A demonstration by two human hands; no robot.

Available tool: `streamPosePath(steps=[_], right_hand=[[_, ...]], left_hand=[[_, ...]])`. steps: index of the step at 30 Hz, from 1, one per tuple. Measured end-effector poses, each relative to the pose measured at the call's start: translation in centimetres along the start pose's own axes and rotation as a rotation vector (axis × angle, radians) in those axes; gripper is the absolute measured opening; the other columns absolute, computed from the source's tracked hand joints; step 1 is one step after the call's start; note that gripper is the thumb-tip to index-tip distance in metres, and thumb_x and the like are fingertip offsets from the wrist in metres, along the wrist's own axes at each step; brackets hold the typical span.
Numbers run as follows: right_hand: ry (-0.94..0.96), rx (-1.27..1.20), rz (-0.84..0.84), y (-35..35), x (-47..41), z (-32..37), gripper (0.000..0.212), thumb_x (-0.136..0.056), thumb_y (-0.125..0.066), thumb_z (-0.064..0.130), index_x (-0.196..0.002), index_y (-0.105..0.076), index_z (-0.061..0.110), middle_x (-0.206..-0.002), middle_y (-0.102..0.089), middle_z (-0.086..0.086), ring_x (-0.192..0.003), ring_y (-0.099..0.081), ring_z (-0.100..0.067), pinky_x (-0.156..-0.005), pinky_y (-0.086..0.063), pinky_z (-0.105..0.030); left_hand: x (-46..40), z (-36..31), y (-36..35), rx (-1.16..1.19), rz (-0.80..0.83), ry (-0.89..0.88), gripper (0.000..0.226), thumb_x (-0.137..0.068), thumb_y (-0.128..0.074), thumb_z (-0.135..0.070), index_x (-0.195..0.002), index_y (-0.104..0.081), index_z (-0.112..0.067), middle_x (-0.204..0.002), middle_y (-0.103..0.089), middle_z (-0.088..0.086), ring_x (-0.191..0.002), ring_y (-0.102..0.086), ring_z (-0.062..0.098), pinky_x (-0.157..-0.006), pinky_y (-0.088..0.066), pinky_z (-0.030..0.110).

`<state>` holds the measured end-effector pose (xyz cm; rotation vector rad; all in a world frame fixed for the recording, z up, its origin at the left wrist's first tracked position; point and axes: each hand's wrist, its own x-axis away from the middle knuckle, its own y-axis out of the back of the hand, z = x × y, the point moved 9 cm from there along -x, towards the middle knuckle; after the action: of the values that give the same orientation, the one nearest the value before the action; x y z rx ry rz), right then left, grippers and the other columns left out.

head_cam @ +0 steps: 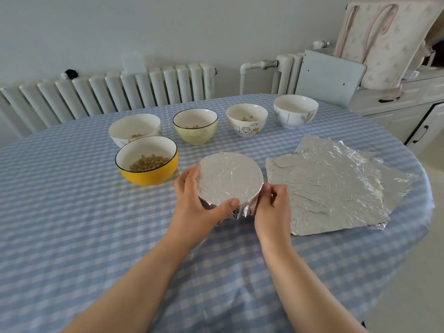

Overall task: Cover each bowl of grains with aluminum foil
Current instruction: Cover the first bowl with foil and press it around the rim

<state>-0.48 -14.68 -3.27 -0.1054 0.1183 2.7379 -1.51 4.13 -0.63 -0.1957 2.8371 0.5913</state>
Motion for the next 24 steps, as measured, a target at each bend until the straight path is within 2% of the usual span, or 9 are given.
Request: streamPosePath(steps=[4,6,8,11,17,19,21,22,24], right_hand=[[-0.021,-0.007,-0.027,0.0,-0.7,-0.5,0.014,-0.099,-0.046,0.017,-0.086,-0.049,0.019,-0.086,-0.063,-0.008,-0.068,-0.056,-0.014,-0.054,-0.04,-0.011],[-0.032,-0.006,-0.024,-0.1,-0.9,-0.6,0.012,-0.098,-0.048,0.019,-0.087,-0.05,0.021,-0.088,-0.065,-0.006,-0.075,-0.06,-0.019,-0.062,-0.043,-0.02],[-0.039,-0.006,-0.024,-0.1,-1.1,-0.7,0.011,-0.099,-0.048,0.021,-0.089,-0.051,0.023,-0.09,-0.064,-0.002,-0.078,-0.059,-0.017,-0.066,-0.044,-0.025],[-0.033,-0.011,-0.033,-0.1,-1.4,-0.4,0.012,-0.099,-0.046,0.017,-0.092,-0.052,0.025,-0.092,-0.062,0.005,-0.077,-0.057,-0.006,-0.069,-0.046,-0.023],[-0.07,-0.007,-0.022,-0.8,-1.9,-0.7,0.028,-0.094,-0.048,0.008,-0.089,-0.055,0.035,-0.1,-0.066,0.007,-0.094,-0.064,-0.016,-0.082,-0.055,-0.041],[-0.052,0.013,-0.027,-0.7,-2.0,-0.5,0.025,-0.093,-0.049,0.007,-0.09,-0.056,0.031,-0.103,-0.064,0.006,-0.093,-0.063,-0.01,-0.08,-0.054,-0.029],[-0.033,0.051,-0.056,-0.3,-2.0,-0.2,0.023,-0.093,-0.051,0.006,-0.093,-0.056,0.029,-0.11,-0.054,0.003,-0.085,-0.055,0.007,-0.07,-0.042,-0.004],[-0.024,0.068,-0.07,-0.1,-2.0,-0.1,0.023,-0.093,-0.052,0.007,-0.095,-0.057,0.029,-0.11,-0.049,0.0,-0.081,-0.05,0.013,-0.068,-0.037,0.0],[0.009,0.103,-0.069,0.0,-1.8,0.1,0.023,-0.092,-0.054,0.009,-0.095,-0.056,0.032,-0.108,-0.049,-0.001,-0.081,-0.048,0.016,-0.068,-0.037,-0.003]], left_hand=[[0.0,-0.1,0.0,-0.02,-0.006,-0.003,0.1,-0.06,-0.079,-0.057,-0.14,-0.023,-0.035,-0.138,-0.02,-0.014,-0.11,-0.019,-0.035,-0.084,-0.021,-0.01],[0.0,-0.1,0.0,-0.022,-0.006,0.003,0.103,-0.06,-0.08,-0.059,-0.141,-0.022,-0.034,-0.138,-0.019,-0.014,-0.109,-0.018,-0.036,-0.083,-0.021,-0.011],[-0.1,0.0,0.0,-0.025,-0.004,0.003,0.103,-0.059,-0.077,-0.06,-0.142,-0.022,-0.033,-0.137,-0.018,-0.015,-0.109,-0.018,-0.036,-0.084,-0.02,-0.011],[-0.1,0.0,0.0,-0.038,-0.005,0.002,0.103,-0.063,-0.078,-0.061,-0.144,-0.023,-0.031,-0.137,-0.018,-0.015,-0.11,-0.017,-0.036,-0.084,-0.02,-0.011],[0.0,-0.3,0.0,-0.028,-0.001,0.006,0.1,-0.057,-0.071,-0.057,-0.141,-0.023,-0.033,-0.136,-0.018,-0.015,-0.108,-0.018,-0.036,-0.083,-0.021,-0.011],[0.0,-0.4,0.0,-0.016,-0.002,0.009,0.096,-0.056,-0.071,-0.057,-0.135,-0.021,-0.038,-0.136,-0.018,-0.015,-0.108,-0.018,-0.037,-0.082,-0.021,-0.011],[0.0,-0.4,0.0,-0.017,-0.008,0.007,0.094,-0.056,-0.071,-0.057,-0.133,-0.02,-0.039,-0.136,-0.018,-0.015,-0.108,-0.018,-0.037,-0.082,-0.021,-0.011],[0.0,-0.4,0.0,-0.018,-0.009,0.003,0.094,-0.056,-0.071,-0.057,-0.133,-0.019,-0.039,-0.136,-0.018,-0.015,-0.108,-0.018,-0.037,-0.082,-0.021,-0.011],[0.0,-0.4,0.0,-0.02,-0.008,-0.007,0.097,-0.059,-0.075,-0.059,-0.135,-0.02,-0.038,-0.136,-0.018,-0.016,-0.109,-0.018,-0.037,-0.082,-0.021,-0.011]])
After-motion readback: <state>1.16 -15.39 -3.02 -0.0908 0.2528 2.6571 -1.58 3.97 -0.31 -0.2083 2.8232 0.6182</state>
